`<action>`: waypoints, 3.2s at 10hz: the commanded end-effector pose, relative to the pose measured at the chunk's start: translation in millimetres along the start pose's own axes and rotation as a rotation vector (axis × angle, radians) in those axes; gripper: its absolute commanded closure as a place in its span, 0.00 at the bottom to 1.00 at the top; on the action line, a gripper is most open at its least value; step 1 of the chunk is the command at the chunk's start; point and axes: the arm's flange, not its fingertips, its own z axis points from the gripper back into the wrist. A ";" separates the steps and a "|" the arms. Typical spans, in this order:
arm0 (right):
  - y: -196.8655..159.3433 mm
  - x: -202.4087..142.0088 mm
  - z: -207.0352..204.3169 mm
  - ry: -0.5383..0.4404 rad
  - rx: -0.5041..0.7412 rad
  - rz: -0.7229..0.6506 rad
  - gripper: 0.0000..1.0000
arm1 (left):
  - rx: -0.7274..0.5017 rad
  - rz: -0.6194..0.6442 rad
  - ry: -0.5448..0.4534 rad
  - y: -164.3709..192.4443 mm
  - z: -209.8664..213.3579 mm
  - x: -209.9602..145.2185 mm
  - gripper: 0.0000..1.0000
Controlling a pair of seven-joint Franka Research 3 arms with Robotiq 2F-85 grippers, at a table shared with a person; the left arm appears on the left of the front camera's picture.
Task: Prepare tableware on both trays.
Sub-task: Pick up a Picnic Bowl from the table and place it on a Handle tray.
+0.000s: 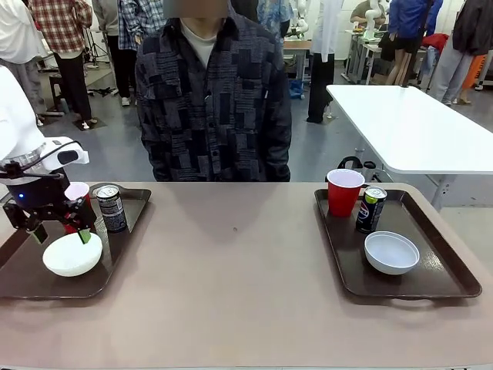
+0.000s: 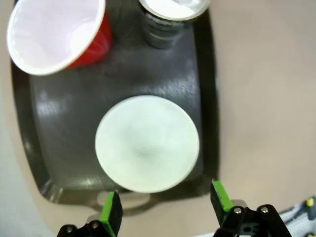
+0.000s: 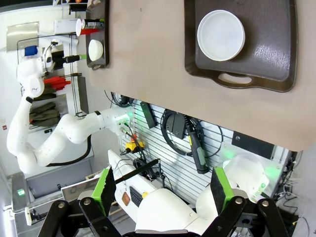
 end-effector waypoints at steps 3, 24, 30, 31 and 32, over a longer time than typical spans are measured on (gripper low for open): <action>-0.2 0.0 0.8 -0.005 0.006 0.007 0.00 | 0.016 -0.072 0.008 -19.9 44.7 -26.8 0.06; -0.2 0.0 0.8 -0.005 0.006 0.007 0.00 | -0.953 0.107 -0.215 182.6 81.0 -32.5 0.05; -0.2 0.0 0.8 -0.005 0.006 0.007 0.00 | -0.918 0.115 -0.196 182.2 79.4 -33.7 0.05; -0.2 0.0 0.8 -0.005 0.006 0.007 0.00 | -0.918 0.115 -0.196 182.2 79.4 -33.7 0.05; -0.2 0.0 0.8 -0.005 0.006 0.007 0.00 | -0.918 0.115 -0.196 182.2 79.4 -33.7 0.05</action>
